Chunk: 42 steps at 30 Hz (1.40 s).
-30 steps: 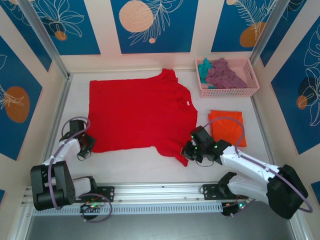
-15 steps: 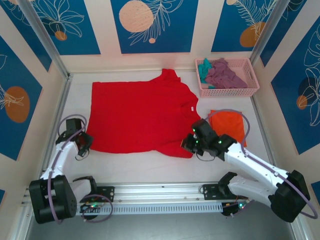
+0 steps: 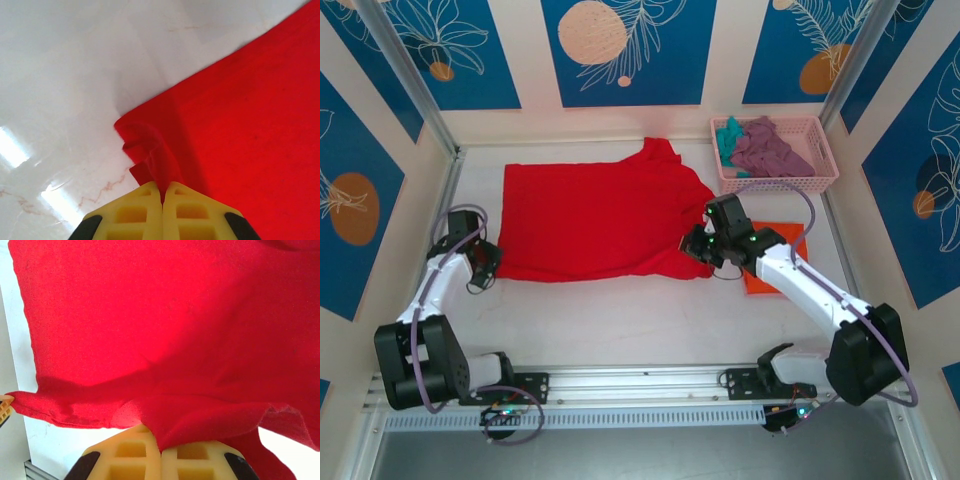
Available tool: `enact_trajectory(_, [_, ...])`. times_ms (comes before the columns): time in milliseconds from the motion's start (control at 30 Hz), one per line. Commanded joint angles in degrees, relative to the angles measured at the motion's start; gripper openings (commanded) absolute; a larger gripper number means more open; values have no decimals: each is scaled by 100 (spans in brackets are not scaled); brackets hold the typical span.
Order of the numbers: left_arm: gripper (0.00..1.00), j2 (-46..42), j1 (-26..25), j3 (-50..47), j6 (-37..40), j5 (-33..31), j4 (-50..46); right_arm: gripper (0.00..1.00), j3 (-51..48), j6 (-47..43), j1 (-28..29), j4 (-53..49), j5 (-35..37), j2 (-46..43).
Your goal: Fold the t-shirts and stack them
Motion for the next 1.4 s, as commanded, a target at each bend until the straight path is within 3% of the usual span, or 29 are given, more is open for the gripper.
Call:
enact_trajectory(0, [0, 242, 56, 379, -38, 32, -123, 0, 399, -437, -174, 58, -209, 239])
enact_trajectory(833, [0, 2025, -84, 2371, 420, 156, -365, 0, 2086, -1497, -954, 123, -812, 2100])
enact_trajectory(1367, [0, 2853, -360, 3307, 572, 132, -450, 0, 2215, -1467, -1106, 35, -592, 2146])
